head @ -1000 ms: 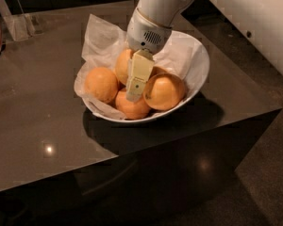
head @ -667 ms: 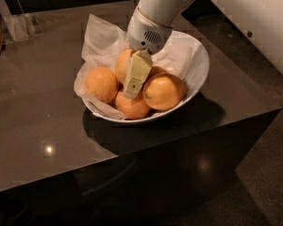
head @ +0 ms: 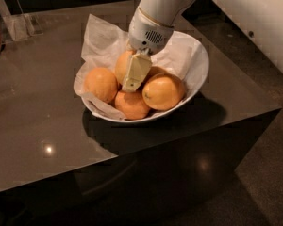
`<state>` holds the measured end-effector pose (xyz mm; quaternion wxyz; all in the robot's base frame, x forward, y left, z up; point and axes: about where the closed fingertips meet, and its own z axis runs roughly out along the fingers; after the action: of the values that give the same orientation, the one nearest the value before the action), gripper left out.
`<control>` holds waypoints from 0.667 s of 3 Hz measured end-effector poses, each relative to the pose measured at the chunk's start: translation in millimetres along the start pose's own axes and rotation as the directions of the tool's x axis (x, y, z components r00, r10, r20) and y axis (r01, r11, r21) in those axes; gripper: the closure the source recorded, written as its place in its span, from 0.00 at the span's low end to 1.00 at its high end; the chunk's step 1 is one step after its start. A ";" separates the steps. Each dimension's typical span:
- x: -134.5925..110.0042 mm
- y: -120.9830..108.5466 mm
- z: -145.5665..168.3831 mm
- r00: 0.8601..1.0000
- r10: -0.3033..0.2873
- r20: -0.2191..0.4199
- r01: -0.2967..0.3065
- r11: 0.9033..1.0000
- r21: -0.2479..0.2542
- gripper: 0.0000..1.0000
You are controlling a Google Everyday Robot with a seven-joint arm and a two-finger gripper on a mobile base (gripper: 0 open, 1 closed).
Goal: Pick orange from white bowl
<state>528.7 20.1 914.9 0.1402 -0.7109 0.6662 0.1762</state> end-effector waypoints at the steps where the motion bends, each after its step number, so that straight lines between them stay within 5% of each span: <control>1: -0.1 0.0 -0.2 1.000 0.000 0.000 0.000 1.000 0.000 0.89; 2: -1.0 0.1 -2.2 1.000 0.000 0.000 0.000 1.000 0.000 1.00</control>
Offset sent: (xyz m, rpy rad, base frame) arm -0.0048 -0.0016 0.0067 0.0135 -0.0173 0.0070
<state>528.7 20.0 917.3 0.1403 -0.7109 0.6662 0.1762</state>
